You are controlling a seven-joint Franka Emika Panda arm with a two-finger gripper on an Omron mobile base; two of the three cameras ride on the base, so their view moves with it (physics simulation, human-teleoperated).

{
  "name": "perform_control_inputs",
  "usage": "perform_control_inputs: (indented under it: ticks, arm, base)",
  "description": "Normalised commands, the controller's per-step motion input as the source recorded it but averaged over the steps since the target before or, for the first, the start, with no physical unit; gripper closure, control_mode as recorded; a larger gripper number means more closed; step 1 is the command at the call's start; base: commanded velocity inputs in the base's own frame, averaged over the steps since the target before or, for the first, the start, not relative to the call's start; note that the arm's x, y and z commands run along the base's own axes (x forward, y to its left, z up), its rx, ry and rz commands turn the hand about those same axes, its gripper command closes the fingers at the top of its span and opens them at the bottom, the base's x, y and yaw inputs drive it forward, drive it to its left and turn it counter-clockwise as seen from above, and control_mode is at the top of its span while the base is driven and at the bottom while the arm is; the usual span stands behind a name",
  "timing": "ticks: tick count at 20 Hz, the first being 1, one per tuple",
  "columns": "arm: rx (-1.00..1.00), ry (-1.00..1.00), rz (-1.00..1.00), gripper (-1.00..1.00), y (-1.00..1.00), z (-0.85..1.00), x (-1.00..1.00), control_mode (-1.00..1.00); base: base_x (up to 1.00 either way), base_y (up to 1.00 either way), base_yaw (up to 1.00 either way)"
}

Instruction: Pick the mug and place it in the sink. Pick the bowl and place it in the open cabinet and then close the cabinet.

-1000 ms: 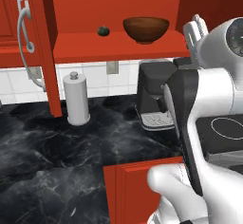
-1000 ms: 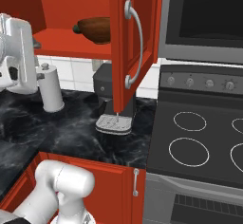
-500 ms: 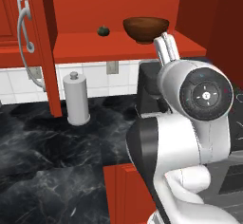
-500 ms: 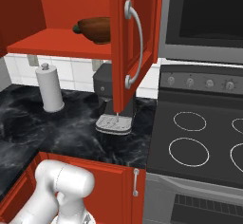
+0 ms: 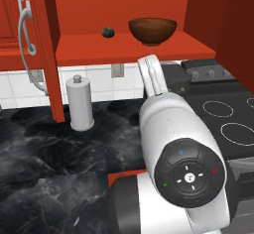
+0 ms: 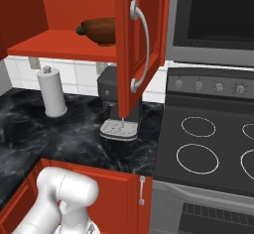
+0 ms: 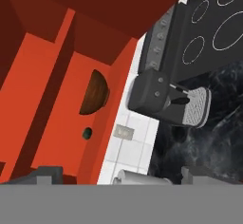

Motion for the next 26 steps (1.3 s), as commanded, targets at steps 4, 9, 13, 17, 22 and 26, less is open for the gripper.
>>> perform_control_inputs:
  ticks: [4,9,13,17,22,26]
  arm:
    - [0.02,0.0,0.09,-1.0,0.45,0.0,-0.13,-1.0]
    - [0.02,0.0,0.17,-1.0,0.47,0.0,-0.08,-1.0]
    - [0.0,0.0,0.09,-1.0,0.49,-0.02,-0.01,-1.0]
    - [0.0,0.01,0.08,-1.0,0.46,-0.09,0.0,-1.0]
    - [0.04,0.02,0.08,-1.0,0.37,-0.17,0.0,-1.0]
    - [0.0,0.0,0.01,-1.0,0.17,-0.22,0.17,-1.0]
  base:
    - [0.0,0.0,0.0]
    - [0.0,0.0,0.0]
    - [0.0,0.0,0.0]
    - [0.0,0.0,0.0]
    - [0.0,0.0,0.0]
    - [0.0,0.0,0.0]
